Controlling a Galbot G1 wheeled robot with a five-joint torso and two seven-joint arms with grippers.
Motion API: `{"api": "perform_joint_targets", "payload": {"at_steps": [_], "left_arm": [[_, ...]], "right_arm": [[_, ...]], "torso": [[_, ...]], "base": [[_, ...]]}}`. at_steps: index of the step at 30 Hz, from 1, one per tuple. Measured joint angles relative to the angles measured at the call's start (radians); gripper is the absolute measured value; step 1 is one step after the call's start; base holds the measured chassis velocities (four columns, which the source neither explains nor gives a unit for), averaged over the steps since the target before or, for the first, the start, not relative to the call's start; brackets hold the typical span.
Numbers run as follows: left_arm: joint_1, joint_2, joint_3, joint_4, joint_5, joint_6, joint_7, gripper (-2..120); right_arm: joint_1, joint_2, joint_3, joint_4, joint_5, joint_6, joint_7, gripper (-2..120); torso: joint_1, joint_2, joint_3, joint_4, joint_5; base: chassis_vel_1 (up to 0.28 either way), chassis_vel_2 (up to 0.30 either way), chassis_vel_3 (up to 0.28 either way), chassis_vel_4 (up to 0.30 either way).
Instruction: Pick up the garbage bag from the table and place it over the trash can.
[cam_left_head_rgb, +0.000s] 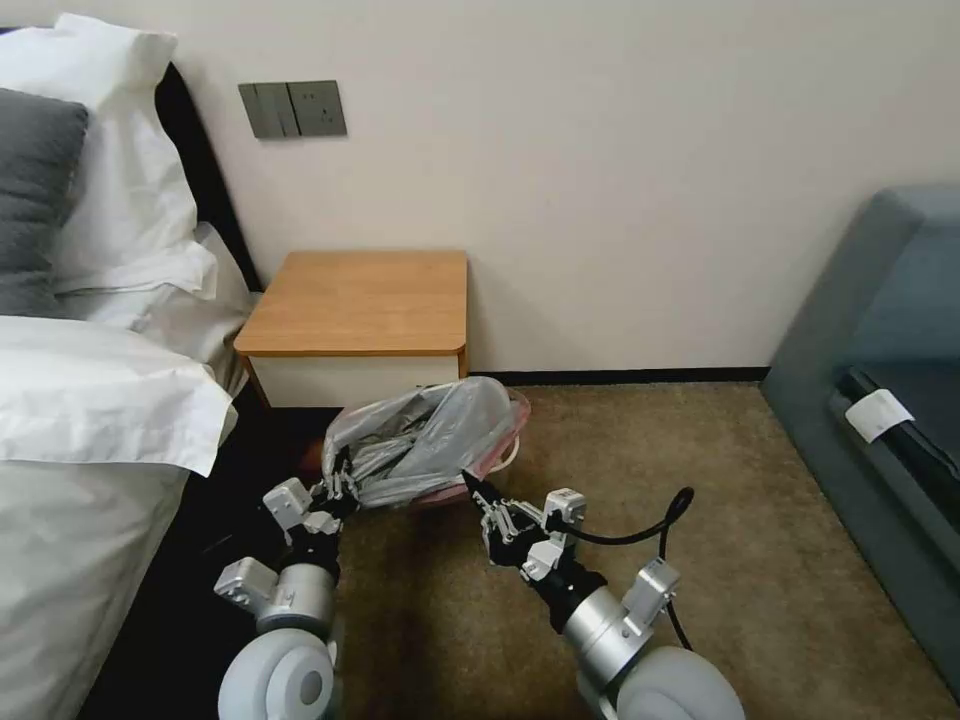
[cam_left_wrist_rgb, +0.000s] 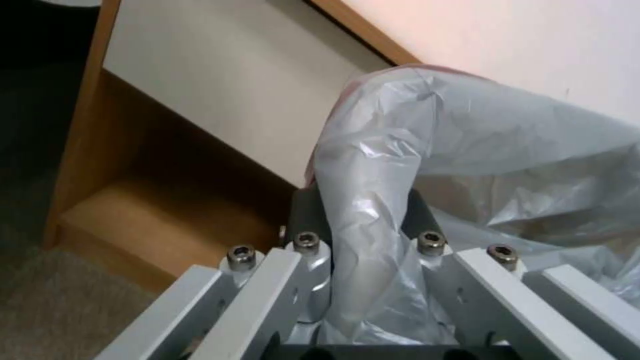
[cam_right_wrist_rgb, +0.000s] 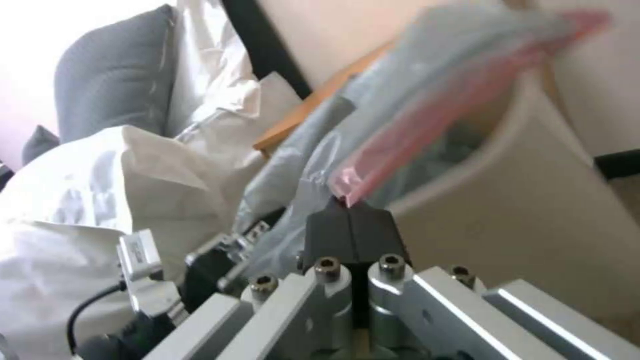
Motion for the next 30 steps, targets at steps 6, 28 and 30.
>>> {"api": "perform_joint_targets", "payload": {"at_steps": [6, 28, 30], "left_arm": [[-0.010, -0.003, -0.001, -0.003, -0.014, 0.005, -0.014, 9], [0.059, -0.030, 0.013, -0.174, -0.224, 0.108, -0.094, 9], [0.065, -0.034, 0.013, -0.191, -0.233, 0.111, -0.094, 9]], "right_arm": [[-0.022, -0.002, 0.009, -0.007, -0.018, 0.013, 0.004, 0], [0.011, 0.024, 0.034, -0.188, -0.140, 0.095, 0.001, 0], [0.015, 0.023, 0.038, -0.202, -0.152, 0.101, 0.000, 0]], "torso": [[0.000, 0.000, 0.000, 0.0000, 0.0000], [0.000, 0.000, 0.000, 0.0001, 0.0001], [0.000, 0.000, 0.000, 0.0001, 0.0001]], "base": [[0.000, 0.000, 0.000, 0.000], [0.000, 0.000, 0.000, 0.000], [0.000, 0.000, 0.000, 0.000]]}}
